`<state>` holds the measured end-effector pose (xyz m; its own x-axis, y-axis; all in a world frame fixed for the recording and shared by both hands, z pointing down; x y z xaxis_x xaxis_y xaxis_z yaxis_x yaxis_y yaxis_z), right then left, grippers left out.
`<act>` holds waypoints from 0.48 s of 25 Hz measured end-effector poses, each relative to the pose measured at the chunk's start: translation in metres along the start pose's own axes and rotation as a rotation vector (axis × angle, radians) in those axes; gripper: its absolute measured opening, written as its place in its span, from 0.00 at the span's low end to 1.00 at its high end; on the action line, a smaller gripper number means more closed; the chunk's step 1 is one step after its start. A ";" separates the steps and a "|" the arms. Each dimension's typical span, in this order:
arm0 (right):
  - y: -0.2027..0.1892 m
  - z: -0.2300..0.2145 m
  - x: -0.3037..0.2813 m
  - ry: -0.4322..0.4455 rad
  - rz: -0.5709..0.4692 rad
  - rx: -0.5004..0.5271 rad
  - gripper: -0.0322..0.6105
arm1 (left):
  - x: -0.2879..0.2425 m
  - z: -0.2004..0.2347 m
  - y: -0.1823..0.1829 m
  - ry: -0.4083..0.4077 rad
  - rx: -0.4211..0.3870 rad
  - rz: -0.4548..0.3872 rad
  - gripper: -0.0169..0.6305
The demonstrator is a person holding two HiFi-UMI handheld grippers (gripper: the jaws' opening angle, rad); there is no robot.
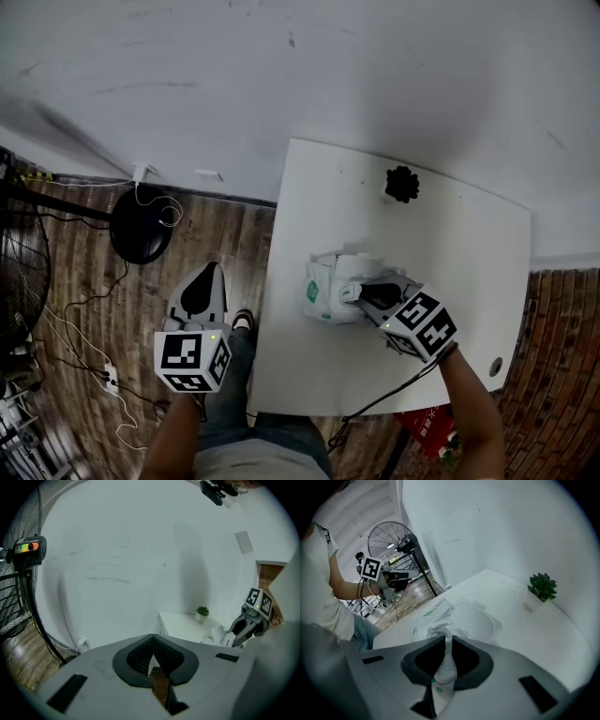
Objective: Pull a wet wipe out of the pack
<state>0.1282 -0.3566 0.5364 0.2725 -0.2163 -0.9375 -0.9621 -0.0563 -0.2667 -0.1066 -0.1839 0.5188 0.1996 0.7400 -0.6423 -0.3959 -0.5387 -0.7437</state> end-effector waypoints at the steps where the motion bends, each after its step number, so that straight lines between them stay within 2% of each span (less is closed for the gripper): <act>1: 0.000 0.000 0.000 0.000 0.002 0.001 0.12 | 0.000 0.001 0.000 0.002 0.000 0.000 0.03; 12: -0.001 0.000 -0.001 -0.013 0.013 -0.009 0.06 | 0.002 0.005 0.003 0.005 0.001 -0.006 0.03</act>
<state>0.1290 -0.3561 0.5376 0.2600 -0.2049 -0.9436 -0.9656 -0.0628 -0.2524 -0.1120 -0.1818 0.5157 0.2063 0.7410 -0.6390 -0.3960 -0.5340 -0.7470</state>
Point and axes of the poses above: the fingertips, and each gripper's own axes: x backward along the fingers, z to its left, y out of its top, the point moved 6 cm from there along x, backward along the fingers, and after that the axes turned 11 degrees about z, right-handed, at the moved point
